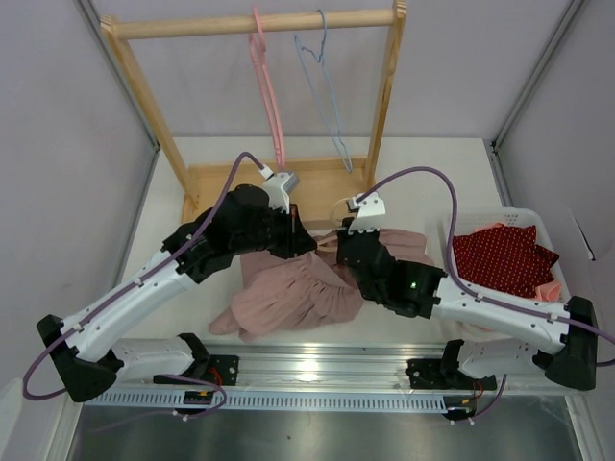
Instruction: Place the skirt on the hanger
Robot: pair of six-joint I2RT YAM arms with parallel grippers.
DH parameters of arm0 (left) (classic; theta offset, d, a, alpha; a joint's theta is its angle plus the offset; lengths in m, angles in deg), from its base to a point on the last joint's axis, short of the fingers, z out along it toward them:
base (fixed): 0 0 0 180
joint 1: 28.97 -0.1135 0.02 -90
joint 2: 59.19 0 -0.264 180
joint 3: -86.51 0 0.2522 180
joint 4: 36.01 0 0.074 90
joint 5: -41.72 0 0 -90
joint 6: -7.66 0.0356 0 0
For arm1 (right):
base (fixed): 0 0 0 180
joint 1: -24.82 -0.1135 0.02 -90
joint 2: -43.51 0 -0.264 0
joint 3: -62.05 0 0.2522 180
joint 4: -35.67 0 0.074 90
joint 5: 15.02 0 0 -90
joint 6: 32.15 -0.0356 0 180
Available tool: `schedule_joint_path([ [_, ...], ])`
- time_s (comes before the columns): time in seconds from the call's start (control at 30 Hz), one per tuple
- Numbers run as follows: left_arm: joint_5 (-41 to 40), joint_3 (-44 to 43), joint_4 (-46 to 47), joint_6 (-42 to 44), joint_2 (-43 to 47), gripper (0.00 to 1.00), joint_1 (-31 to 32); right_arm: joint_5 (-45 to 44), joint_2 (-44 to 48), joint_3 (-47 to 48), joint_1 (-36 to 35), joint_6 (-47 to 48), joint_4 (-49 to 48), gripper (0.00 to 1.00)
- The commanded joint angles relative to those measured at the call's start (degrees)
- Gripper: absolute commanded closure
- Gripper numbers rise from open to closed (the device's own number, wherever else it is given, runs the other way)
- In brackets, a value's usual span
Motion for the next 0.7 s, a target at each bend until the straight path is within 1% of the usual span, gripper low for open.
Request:
schedule_joint_path([
  [0.0, -1.9, -3.4, 0.0, 2.7, -1.4, 1.00, 0.8, 2.8, -3.6, 0.3, -2.5, -4.0, -1.3, 1.00],
  [0.03, -2.2, -3.5, -0.7, 3.0, -1.5, 1.00, 0.8, 1.7, -3.5, 1.1, -4.6, -3.5, -1.3, 1.00],
  [0.17, -3.1, -3.6, -1.4, 3.8, -0.7, 1.00, 1.1, -0.1, -2.2, 7.4, -7.0, -0.2, 1.2, 1.00],
  [0.23, -2.9, -4.8, -2.5, 4.4, -0.3, 1.00, 1.2, 0.6, -1.6, 6.3, -7.4, -1.0, 0.7, 1.00],
  [0.27, -3.6, -5.5, -2.9, 5.0, 0.0, 1.00, 1.3, 0.9, -1.8, 2.9, -7.2, -1.7, -1.3, 1.00],
  [0.3, -4.2, -5.7, -3.4, 5.2, 0.3, 1.00, 1.3, 1.5, -2.4, 2.0, -6.8, -3.0, -1.0, 1.00],
  [0.33, -4.5, -5.7, -4.1, 5.7, 0.7, 1.00, 1.3, 2.7, -3.1, 2.0, -6.3, -4.7, 0.1, 1.00],
  [0.37, -4.7, -5.7, -4.7, 6.8, 0.6, 0.97, 1.3, 2.4, -3.7, 2.4, -6.8, -5.4, 0.6, 1.00],
  [0.43, -5.3, -5.5, -6.0, 8.2, -0.1, 0.96, 1.3, 0.1, -3.4, 3.6, -8.2, -3.6, -0.5, 1.00],
  [0.47, -5.1, -5.5, -6.1, 8.7, -0.2, 0.94, 1.3, -0.3, -3.0, 4.5, -8.4, -3.1, 0.5, 1.00],
  [0.5, -4.6, -5.2, -6.2, 9.2, -0.1, 0.92, 1.3, -0.9, -2.9, 6.4, -8.5, -2.0, 1.0, 1.00],
  [0.53, -4.1, -5.0, -5.3, 10.2, 0.7, 0.84, 1.3, -2.5, -2.8, 7.2, -8.5, -1.4, 1.4, 1.00],
  [0.6, -2.6, -4.4, -3.6, 11.1, 1.9, 0.74, 1.3, -3.0, -2.3, 8.0, -8.4, 0.2, 2.4, 1.00],
  [0.63, -1.9, -4.3, -3.0, 12.3, 2.5, 0.63, 1.3, -3.1, -2.1, 8.0, -8.2, 0.4, 2.4, 1.00],
  [0.67, -1.4, -4.5, -2.4, 13.0, 3.2, 0.58, 1.3, -2.6, -2.0, 7.9, -7.9, 0.3, 2.6, 1.00],
])
